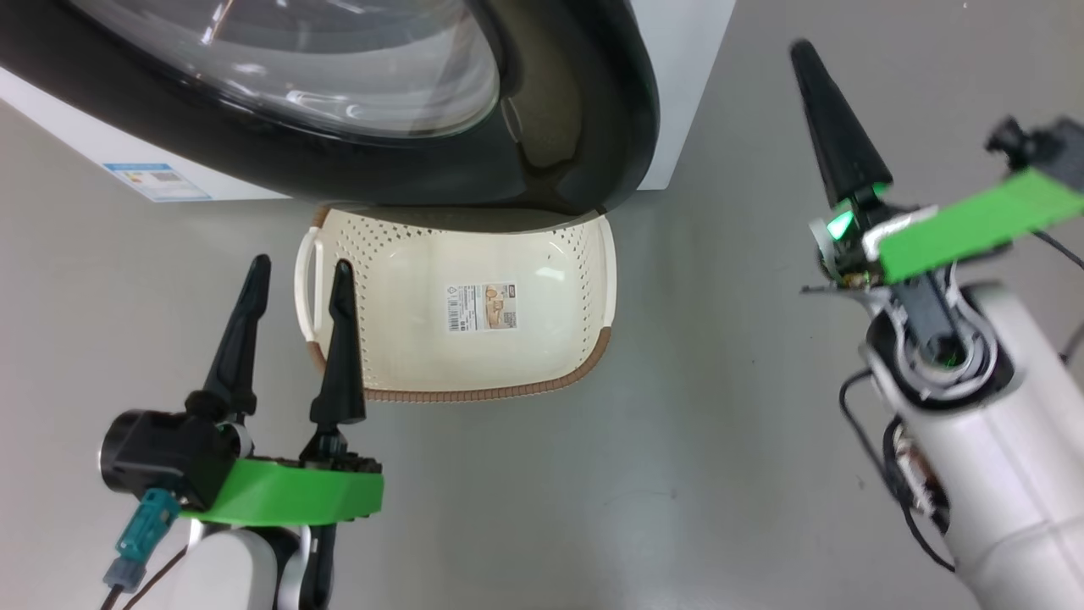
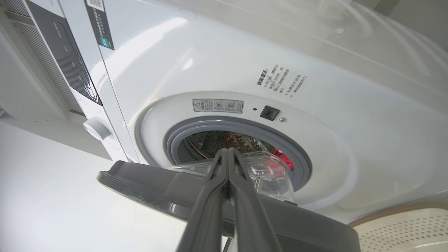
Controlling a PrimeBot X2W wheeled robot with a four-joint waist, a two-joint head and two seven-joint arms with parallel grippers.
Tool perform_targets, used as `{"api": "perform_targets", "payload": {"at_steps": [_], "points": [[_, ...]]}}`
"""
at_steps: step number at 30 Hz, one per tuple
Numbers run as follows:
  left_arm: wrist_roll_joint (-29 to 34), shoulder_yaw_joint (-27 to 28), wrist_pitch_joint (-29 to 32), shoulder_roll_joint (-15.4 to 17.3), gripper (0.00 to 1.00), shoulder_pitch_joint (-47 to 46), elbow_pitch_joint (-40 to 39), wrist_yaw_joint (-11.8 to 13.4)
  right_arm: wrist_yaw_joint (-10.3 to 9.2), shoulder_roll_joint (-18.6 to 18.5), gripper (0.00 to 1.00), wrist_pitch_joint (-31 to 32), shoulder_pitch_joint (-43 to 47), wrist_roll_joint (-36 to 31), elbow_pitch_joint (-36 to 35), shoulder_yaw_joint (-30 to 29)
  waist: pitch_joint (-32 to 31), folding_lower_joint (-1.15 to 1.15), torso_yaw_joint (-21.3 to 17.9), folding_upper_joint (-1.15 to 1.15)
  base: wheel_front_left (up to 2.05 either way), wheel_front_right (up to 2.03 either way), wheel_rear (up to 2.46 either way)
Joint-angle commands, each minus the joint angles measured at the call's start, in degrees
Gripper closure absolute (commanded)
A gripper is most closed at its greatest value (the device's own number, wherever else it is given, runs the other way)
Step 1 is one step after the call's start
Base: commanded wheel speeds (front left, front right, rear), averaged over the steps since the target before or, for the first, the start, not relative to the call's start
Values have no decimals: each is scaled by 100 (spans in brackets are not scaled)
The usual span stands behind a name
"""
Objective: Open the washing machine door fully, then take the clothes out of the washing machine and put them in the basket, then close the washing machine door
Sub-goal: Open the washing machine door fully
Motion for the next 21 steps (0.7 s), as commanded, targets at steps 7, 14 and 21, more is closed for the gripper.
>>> {"api": "perform_targets", "payload": {"at_steps": [7,14,21], "points": [[23,134,-28,101,0,10,-108,2,2,0,100,2354,-836,1426,693,-132,14,0,108,0,0,0,0],[9,110,-28,101,0,15,-138,41,2,31,100,3815,-1620,1841,1934,-104,17,0,165,0,0,0,0],[-21,45,-28,101,0,-19,-137,53,2,67,100,4335,-2192,1801,2640,-143,60,0,244,0,0,0,0]]}}
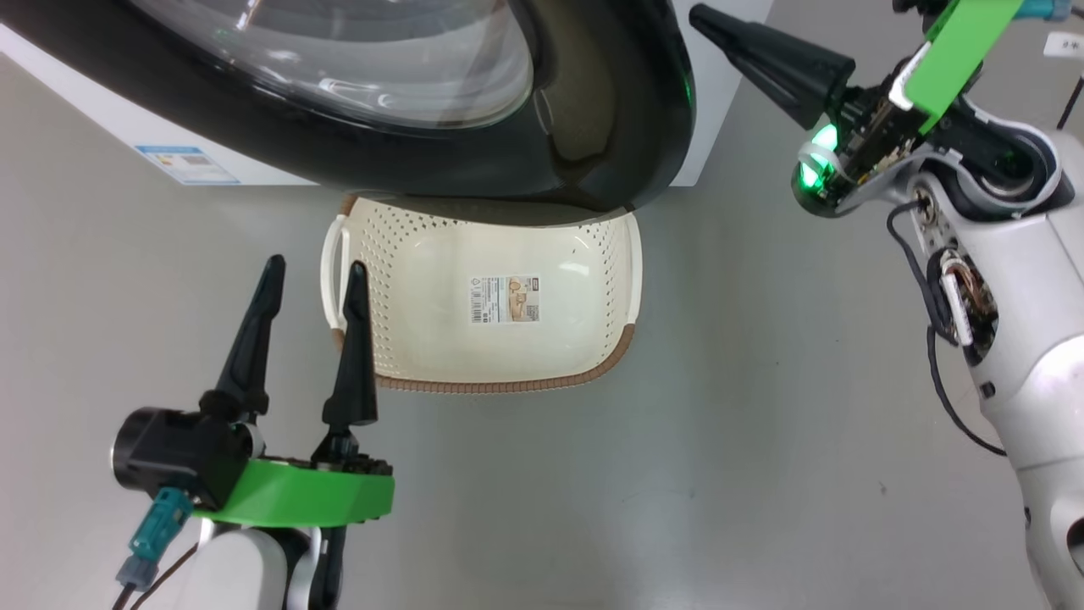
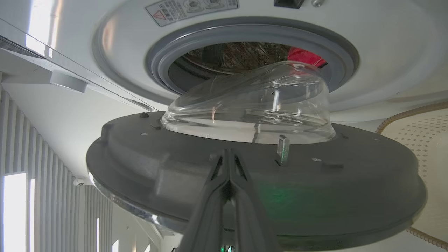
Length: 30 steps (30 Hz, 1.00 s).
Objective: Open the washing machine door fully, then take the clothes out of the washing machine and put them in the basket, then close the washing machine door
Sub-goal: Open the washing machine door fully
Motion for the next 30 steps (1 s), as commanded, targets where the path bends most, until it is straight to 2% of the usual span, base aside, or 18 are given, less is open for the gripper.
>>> {"api": "perform_targets", "payload": {"at_steps": [1,7,16,30], "points": [[-24,157,-28,101,0,-6,-148,42,3,97,100,56,-83,-35,-88,11,14,0,19,0,0,0,0],[-47,139,-28,101,0,-8,-119,51,3,204,100,481,-295,-180,199,72,16,0,83,0,0,0,0],[-45,196,-28,101,0,54,-74,55,3,398,100,1190,-128,-274,194,206,-186,0,126,0,0,0,0],[-143,333,-28,101,0,471,-54,75,3,636,100,1493,777,-453,-104,563,-864,0,413,0,0,0,0]]}}
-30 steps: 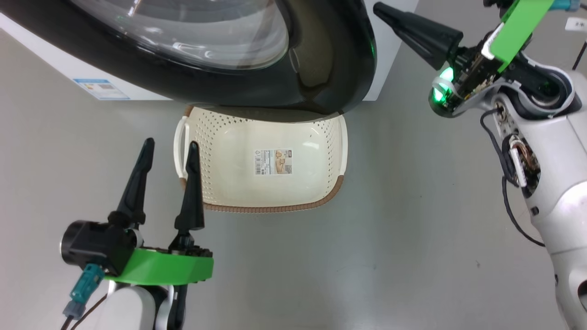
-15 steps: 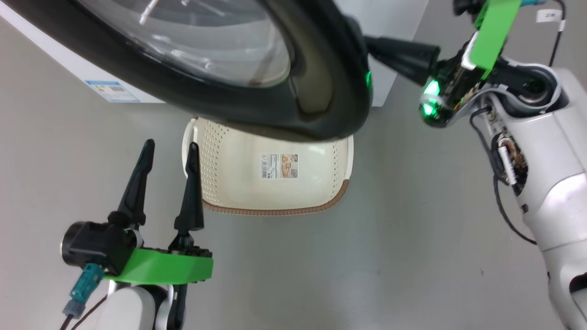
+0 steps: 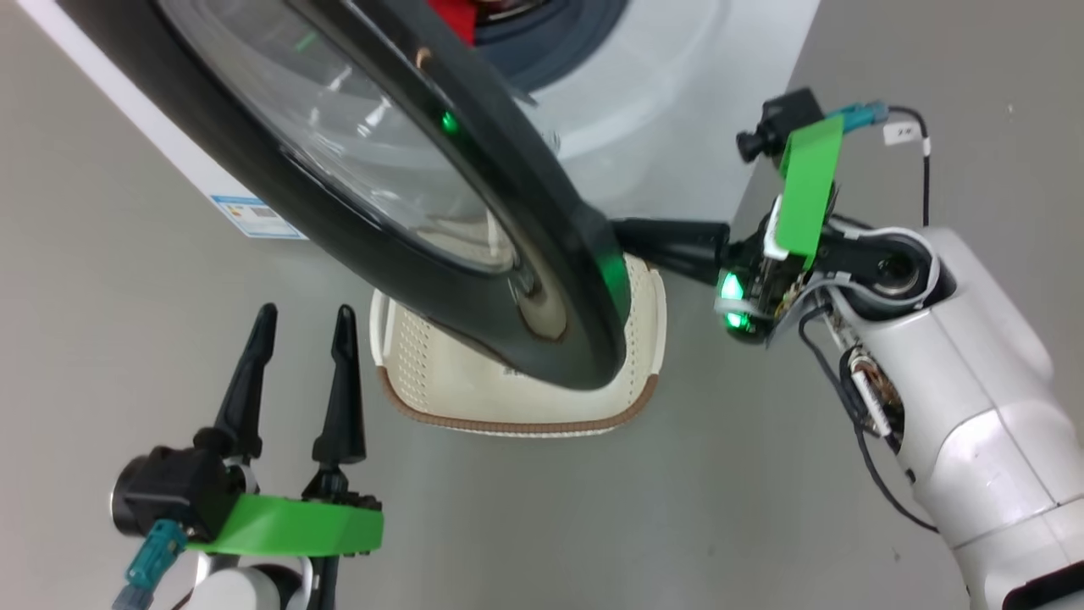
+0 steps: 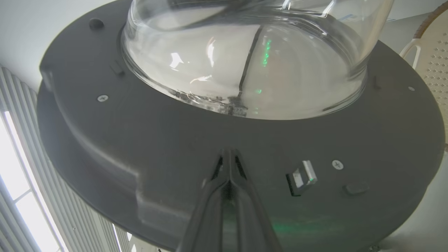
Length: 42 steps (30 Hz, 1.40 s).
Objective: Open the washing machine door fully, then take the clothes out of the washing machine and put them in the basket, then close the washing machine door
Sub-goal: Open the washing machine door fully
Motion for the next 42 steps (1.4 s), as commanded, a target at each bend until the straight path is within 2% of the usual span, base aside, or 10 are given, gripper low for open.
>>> {"api": "perform_targets", "payload": {"at_steps": [1,12,25,36,42], "points": [[-42,226,-28,101,0,117,-131,37,45,178,100,86,147,7,-190,143,-216,0,175,0,0,0,0],[-80,266,-28,101,0,489,-126,75,45,193,100,41,552,326,-318,821,-798,0,574,0,0,0,0],[-4,396,-28,101,0,786,2,-64,45,194,100,-385,859,649,-443,1680,-1352,0,1236,0,0,0,0],[55,349,-28,101,0,946,131,-190,45,195,100,-833,1016,802,-472,1997,-1626,0,1828,0,0,0,0],[33,480,-28,101,0,1013,100,-203,45,195,100,-1042,949,1044,-488,2310,-1590,0,1914,0,0,0,0]]}}
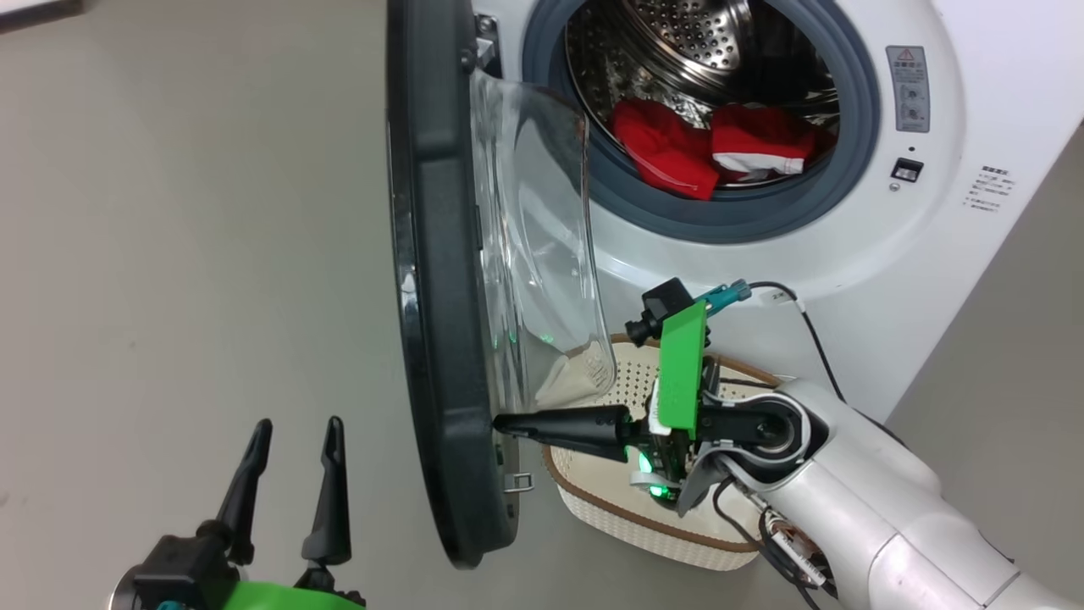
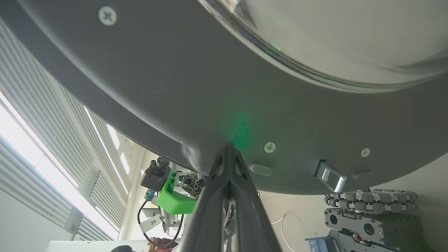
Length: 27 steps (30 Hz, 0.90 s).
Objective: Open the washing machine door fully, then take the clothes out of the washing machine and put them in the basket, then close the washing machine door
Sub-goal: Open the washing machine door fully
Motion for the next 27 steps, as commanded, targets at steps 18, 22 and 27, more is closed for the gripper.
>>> {"api": "perform_targets", "payload": {"at_steps": [18,22,27], "points": [[-58,257,-29,77,0,57,-294,42,45,172,100,-342,-250,145,50,315,101,0,58,0,0,0,0],[-52,251,-29,77,0,15,-249,25,45,172,69,-422,-239,-5,168,117,92,0,29,0,0,0,0],[-20,248,-29,77,0,-1,-177,-7,45,79,0,-640,-87,-430,78,-308,26,0,-25,0,0,0,0]]}}
